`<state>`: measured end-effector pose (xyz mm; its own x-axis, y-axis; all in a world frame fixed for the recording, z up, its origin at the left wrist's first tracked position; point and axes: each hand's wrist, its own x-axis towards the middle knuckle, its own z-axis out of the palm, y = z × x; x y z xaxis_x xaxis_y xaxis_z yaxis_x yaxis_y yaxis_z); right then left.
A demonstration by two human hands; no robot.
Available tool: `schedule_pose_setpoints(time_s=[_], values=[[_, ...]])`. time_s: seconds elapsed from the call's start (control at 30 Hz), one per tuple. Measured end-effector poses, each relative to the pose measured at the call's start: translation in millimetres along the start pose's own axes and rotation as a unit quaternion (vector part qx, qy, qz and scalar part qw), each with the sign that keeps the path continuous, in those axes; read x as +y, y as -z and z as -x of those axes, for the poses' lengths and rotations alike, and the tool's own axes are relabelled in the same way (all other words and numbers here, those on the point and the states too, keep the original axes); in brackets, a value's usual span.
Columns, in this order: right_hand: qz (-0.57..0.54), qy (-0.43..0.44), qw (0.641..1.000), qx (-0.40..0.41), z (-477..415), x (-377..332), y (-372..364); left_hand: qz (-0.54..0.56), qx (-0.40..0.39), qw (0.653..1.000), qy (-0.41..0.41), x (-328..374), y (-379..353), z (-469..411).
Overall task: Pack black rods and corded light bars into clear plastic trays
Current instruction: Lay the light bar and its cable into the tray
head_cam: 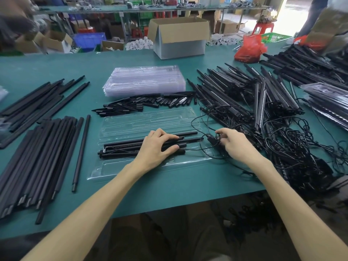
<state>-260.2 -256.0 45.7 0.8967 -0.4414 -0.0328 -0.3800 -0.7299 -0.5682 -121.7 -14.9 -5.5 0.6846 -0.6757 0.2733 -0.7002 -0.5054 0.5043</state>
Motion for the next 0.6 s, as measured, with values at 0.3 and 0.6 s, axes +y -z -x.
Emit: schedule_pose_setpoints(time_s=[0.3, 0.6], values=[[0.016, 0.006, 0.999, -0.028, -2, 5, 6, 0.001, 0.015, 0.998, 0.065, 11, -2, -9], [0.035, 0.033, 0.989, 0.138, -3, -1, 13, -0.041, 0.03, 0.994, 0.097, 18, -11, -9]])
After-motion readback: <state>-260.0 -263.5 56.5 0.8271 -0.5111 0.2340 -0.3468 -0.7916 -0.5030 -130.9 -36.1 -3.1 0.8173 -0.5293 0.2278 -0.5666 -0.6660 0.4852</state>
